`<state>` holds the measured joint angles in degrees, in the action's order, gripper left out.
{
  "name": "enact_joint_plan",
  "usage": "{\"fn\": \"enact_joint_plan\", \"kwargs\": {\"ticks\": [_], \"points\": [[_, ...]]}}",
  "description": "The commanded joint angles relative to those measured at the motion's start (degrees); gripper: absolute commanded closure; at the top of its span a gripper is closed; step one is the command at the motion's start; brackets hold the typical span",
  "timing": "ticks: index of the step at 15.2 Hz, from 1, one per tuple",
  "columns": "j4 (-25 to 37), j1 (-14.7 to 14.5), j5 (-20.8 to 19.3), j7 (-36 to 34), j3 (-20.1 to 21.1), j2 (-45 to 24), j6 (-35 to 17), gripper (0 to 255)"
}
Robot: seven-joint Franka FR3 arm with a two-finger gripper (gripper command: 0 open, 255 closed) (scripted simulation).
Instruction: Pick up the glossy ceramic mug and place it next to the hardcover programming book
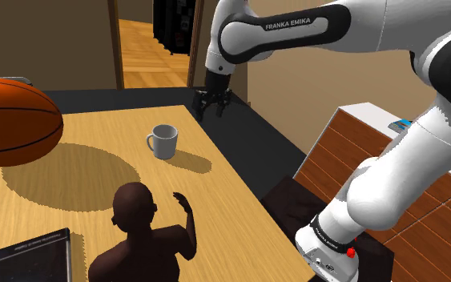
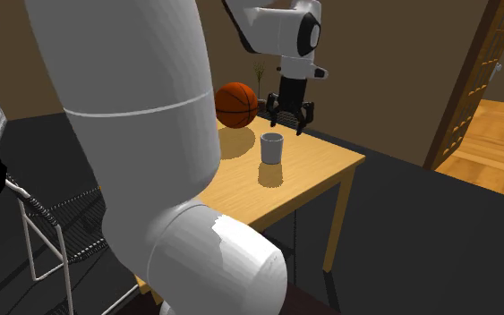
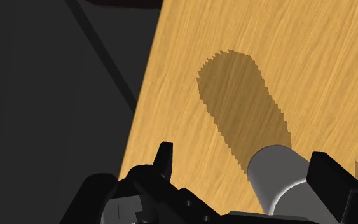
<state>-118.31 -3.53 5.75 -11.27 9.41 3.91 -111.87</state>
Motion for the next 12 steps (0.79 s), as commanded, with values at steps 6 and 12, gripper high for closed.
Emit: {"fn": "enact_joint_plan", "kwargs": {"ticks": [6, 12], "points": [[11.8, -2.1, -3.1, -5.3, 1.6, -15.0, -2.7, 0], [18.2, -3.7, -4.8, -7.6, 1.7, -23.4, -4.3, 0]]}}
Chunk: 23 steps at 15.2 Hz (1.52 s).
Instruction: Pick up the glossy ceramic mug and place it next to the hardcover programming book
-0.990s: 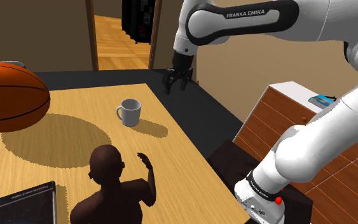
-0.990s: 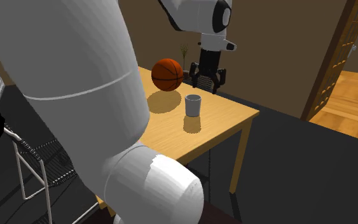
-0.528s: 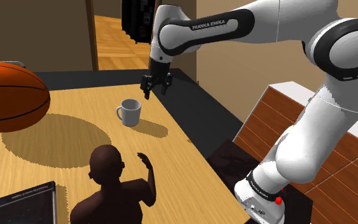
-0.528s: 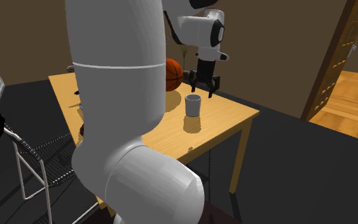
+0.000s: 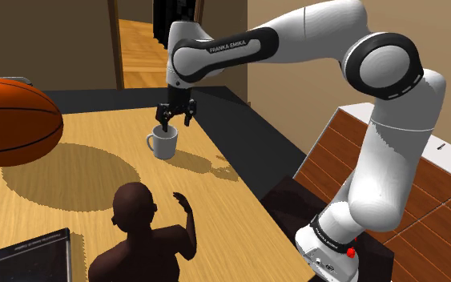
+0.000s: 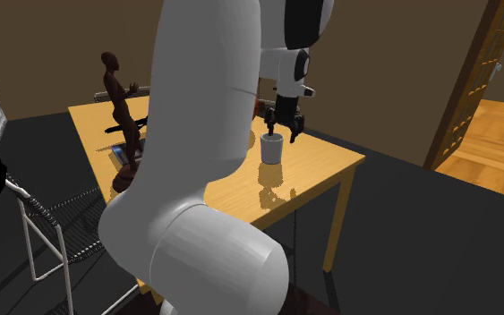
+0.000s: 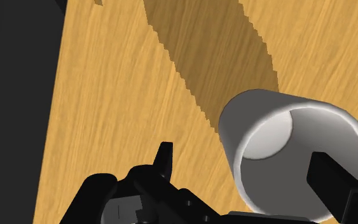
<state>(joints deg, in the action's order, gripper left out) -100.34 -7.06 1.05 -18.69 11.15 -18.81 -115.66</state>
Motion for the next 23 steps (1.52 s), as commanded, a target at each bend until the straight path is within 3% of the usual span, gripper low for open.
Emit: {"fn": "enact_joint_plan", "kwargs": {"ticks": [1, 6, 13, 14, 23], "points": [[-0.2, -0.2, -0.2, -0.2, 0.0, -0.9, -1.2, 0], [-2.1, -0.4, -0.4, -0.3, -0.1, -2.1, -4.3, 0], [-2.1, -0.4, -0.4, -0.3, -0.1, -2.1, -4.3, 0], [-2.1, -0.4, -0.4, -0.3, -0.1, -2.1, -4.3, 255], [-2.1, -0.4, -0.4, -0.3, -0.1, -2.1, -4.3, 255]]}}
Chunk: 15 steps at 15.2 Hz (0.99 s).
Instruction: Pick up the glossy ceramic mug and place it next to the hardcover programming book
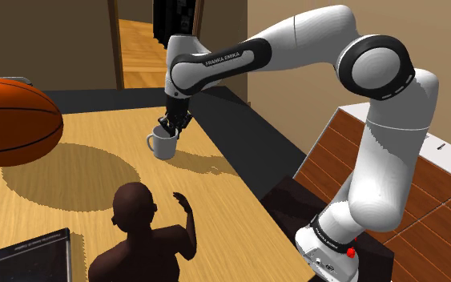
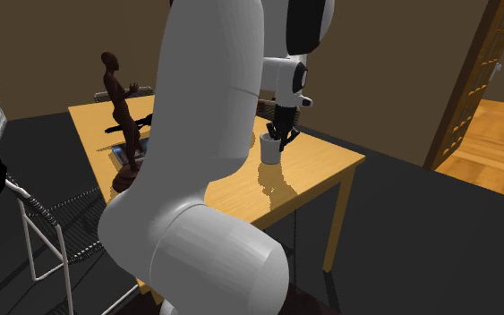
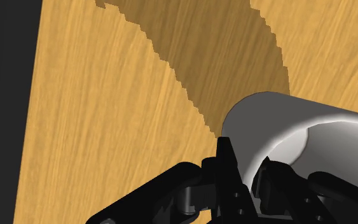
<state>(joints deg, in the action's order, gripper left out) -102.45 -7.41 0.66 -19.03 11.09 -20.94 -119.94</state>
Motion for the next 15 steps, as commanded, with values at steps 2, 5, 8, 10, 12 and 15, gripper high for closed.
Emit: {"fn": "enact_joint_plan", "kwargs": {"ticks": [2, 5, 8, 10, 12, 15], "points": [[0.6, 0.0, 0.1, 0.0, 0.1, 0.7, 1.3, 255], [1.7, 0.1, 0.3, 0.0, 0.1, 1.6, 3.3, 255], [2.9, 0.2, 0.4, 0.0, 0.2, 2.4, 5.3, 255], [3.7, 0.2, 0.5, -0.1, 0.2, 2.9, 6.7, 255], [4.6, 0.2, 0.6, -0.1, 0.2, 3.4, 8.0, 255], [6.1, 0.2, 0.7, -0.1, 0.3, 4.0, 10.1, 255]]}}
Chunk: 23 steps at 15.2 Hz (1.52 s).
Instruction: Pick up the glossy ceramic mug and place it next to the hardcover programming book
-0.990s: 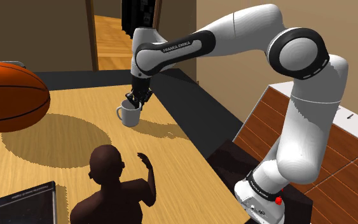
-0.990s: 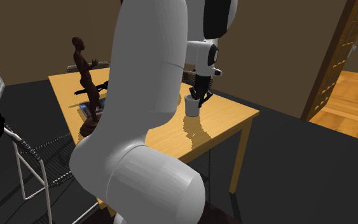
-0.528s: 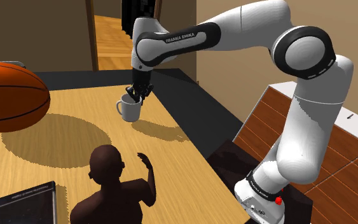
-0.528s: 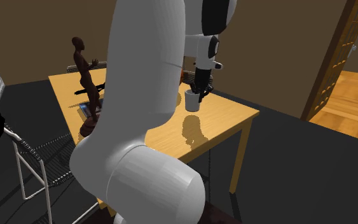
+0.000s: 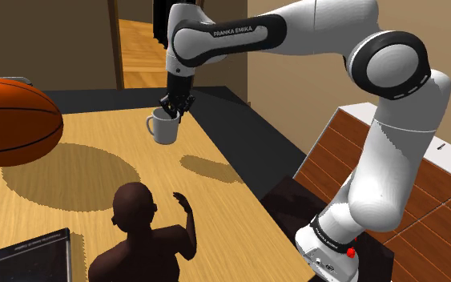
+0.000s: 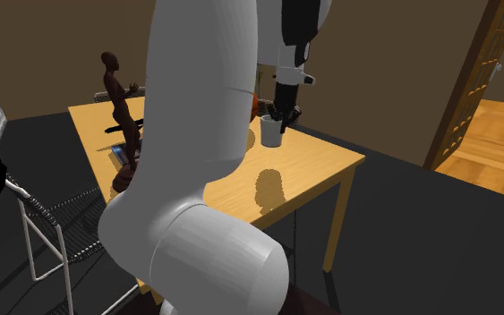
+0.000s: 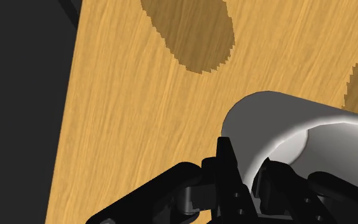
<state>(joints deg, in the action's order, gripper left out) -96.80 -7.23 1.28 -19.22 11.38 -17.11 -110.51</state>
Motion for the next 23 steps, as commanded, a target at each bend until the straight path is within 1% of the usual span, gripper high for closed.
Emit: {"fn": "enact_joint_plan", "kwargs": {"ticks": [1, 18, 23], "points": [[1.0, 0.1, 0.1, 0.0, 0.0, 0.4, 1.4, 255], [12.3, 0.0, 0.2, -0.6, 0.2, 1.6, 13.9, 255], [8.0, -3.5, 0.6, -6.2, 2.4, 4.6, 12.1, 255]]}}
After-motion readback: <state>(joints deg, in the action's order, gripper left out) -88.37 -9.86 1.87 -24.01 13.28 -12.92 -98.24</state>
